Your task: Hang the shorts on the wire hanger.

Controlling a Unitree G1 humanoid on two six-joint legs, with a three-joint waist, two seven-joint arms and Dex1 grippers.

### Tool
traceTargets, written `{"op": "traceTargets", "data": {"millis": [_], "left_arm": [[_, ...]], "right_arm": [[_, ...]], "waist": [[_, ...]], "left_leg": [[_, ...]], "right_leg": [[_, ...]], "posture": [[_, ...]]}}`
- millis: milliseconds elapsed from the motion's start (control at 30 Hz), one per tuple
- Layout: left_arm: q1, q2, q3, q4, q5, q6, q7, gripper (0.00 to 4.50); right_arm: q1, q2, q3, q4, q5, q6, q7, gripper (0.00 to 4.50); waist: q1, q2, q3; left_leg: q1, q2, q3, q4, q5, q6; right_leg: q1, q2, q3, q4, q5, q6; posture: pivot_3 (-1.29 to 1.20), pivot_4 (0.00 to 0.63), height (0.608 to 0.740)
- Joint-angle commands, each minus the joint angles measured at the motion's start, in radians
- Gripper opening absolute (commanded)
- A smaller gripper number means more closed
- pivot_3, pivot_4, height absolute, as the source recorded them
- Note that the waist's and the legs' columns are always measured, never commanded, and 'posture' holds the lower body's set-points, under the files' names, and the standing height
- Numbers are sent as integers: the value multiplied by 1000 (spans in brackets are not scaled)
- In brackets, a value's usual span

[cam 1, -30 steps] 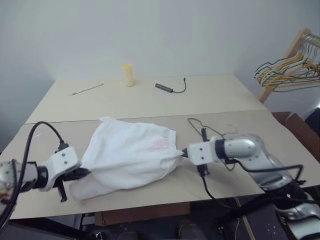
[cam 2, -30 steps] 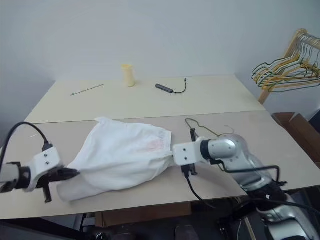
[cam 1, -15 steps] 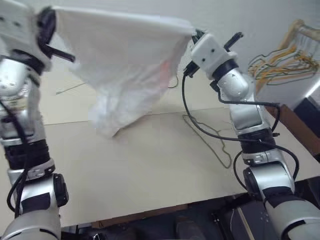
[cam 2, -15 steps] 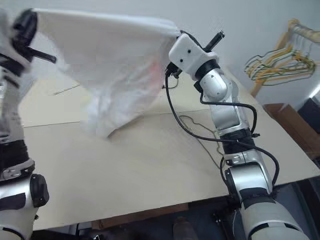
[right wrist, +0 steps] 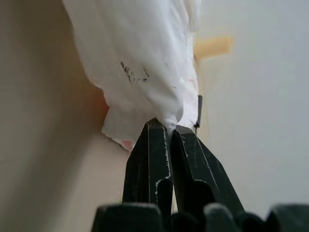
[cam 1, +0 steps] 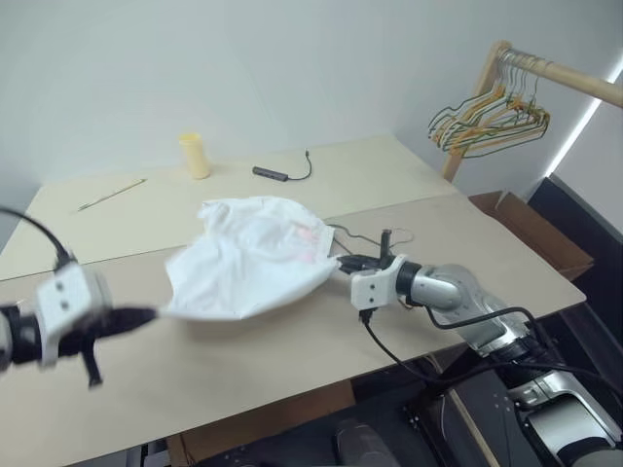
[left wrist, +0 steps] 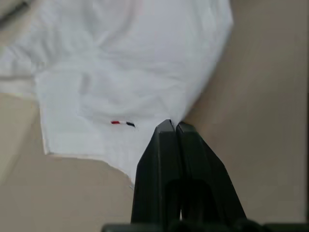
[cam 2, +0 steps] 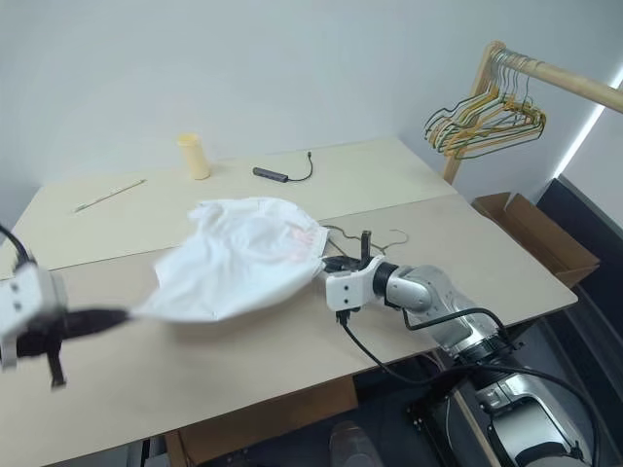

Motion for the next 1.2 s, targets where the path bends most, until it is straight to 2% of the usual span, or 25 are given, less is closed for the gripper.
{"op": "traceTargets", "data": {"millis": [33, 167, 267, 400, 467, 600, 633, 700, 833, 933, 1000, 1100, 1200], "left_arm": [[111, -8, -19, -67, 65, -2, -16, 44], [251, -25, -27, -144, 66, 60, -41, 44], [341, -35, -22, -182, 86, 79, -57, 44], [424, -58, -37, -215, 85, 77, -70, 44], [418, -75, -62, -212, 102, 70, -30, 44], [376, -76, -111, -171, 137, 20, 7, 44], [383, -70, -111, -159, 134, -2, -17, 226], [398, -58, -105, -135, 135, -37, -56, 636], [397, -37, -68, -92, 133, -86, -112, 1914], [334, -40, 19, -81, 7, -51, -180, 2867], [262, -56, 87, -66, -108, -13, -199, 3518], [107, -86, 164, -33, -280, 44, -155, 4471], [-110, -98, 112, -42, -434, 117, -28, 4471]], "right_arm": [[-2, -28, 3, -35, 13, -29, 78, 0], [13, -95, 15, -90, 73, -32, 241, 0], [28, -137, 12, -133, 107, -29, 321, 0], [46, -176, 4, -177, 149, -20, 407, 0], [55, -190, 1, -193, 165, -18, 437, 0], [66, -200, 0, -223, 181, -28, 462, 0], [71, -208, 1, -233, 193, -32, 477, 0], [86, -224, 0, -257, 230, -25, 513, 664], [103, -239, -10, -259, 238, -49, 514, 2012], [109, -266, -38, -261, 270, -17, 542, 3026], [125, -293, -89, -285, 359, 60, 573, 3731], [143, -305, -203, -306, 496, 230, 562, 3779], [134, -269, -314, -272, 541, 544, 451, 3779]], "waist": [[11, -2, 2], [46, -3, 2], [66, -4, 1], [88, -4, 1], [96, -4, 1], [113, -4, 1], [116, -4, 1], [120, -3, 1], [120, -4, 1], [122, -4, 1], [127, -4, 1], [134, -3, 1], [140, -4, 1]], "left_leg": [[4, 1, 0, -1, 0, 0], [1, 2, -1, -1, -1, -1], [1, 3, -1, -1, -6, -4], [-5, 3, 0, -1, -9, -6], [-11, 3, 0, 0, -9, -6], [-10, 3, 0, 0, -9, -6], [-10, 3, 0, 0, -9, -6], [-10, 4, 1, 1, -9, -6], [-9, 4, 2, 1, -9, -6], [-9, 4, 2, 1, -9, -6], [-10, 4, 2, 2, -9, -6], [-10, 4, 2, 2, -9, -6], [-9, 4, 1, 2, -9, -6]], "right_leg": [[4, 1, 0, 0, -1, -1], [2, 2, -1, 0, -1, -1], [1, 2, -1, 0, 0, 2], [-7, 4, -1, 0, -1, -2], [-13, 5, -1, 1, 0, -3], [-12, 6, -1, 2, 0, -4], [-12, 6, -1, 2, 0, -4], [-12, 7, -2, 2, 0, -5], [-11, 6, -2, 2, -2, -6], [-12, 6, -2, 2, -3, -4], [-12, 6, -2, 2, -3, -4], [-12, 6, -2, 2, -1, -2], [-11, 7, -2, 3, -1, -2]], "posture": [[-115, 0, 740], [-116, 0, 740], [-113, 0, 740], [-110, 0, 740], [-103, 0, 740], [-104, 0, 740], [-104, 0, 740], [-108, 0, 740], [-116, 0, 740], [-117, 0, 740], [-114, 0, 740], [-115, 0, 740], [-132, 0, 740]]}}
